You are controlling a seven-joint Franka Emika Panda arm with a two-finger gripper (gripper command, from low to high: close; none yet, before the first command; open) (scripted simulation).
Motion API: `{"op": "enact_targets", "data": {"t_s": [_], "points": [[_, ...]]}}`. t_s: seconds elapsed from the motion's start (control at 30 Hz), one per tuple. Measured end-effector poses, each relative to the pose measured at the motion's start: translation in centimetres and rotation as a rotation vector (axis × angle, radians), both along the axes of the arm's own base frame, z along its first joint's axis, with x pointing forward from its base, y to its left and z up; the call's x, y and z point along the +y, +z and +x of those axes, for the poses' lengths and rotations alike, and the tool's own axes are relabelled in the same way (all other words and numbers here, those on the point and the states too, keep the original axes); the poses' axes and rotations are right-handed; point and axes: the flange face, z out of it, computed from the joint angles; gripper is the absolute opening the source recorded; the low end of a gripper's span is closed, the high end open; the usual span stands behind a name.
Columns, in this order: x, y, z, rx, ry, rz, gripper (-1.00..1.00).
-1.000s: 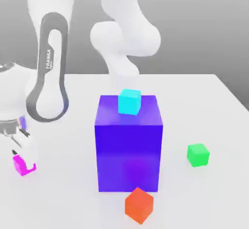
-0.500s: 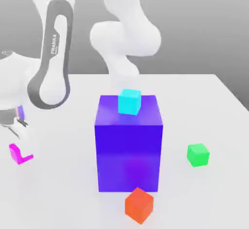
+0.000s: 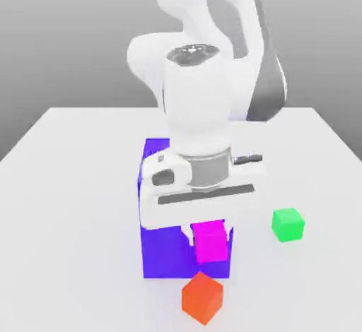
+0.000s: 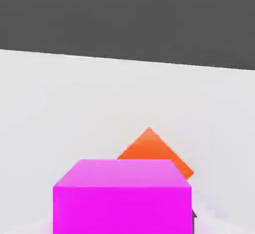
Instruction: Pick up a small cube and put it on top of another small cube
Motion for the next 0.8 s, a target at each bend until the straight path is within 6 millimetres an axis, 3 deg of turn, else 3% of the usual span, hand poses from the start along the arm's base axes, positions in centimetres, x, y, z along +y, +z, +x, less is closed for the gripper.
{"op": "enact_targets", "data": {"t_s": [0.1, 0.23, 0.27, 0.33, 0.8], "points": [[6.1, 0.7, -3.9, -0.002, 0.166, -0.014, -1.0], [12.8, 0.6, -11.4, 0.0, 0.397, -0.062, -1.0], [13.1, 0.2, -13.1, 0.01, 0.426, -0.083, -1.0], [11.9, -1.4, -14.6, 0.041, 0.413, -0.128, -1.0], [10.7, -7.2, -14.6, 0.046, 0.4, -0.209, -1.0]]}}
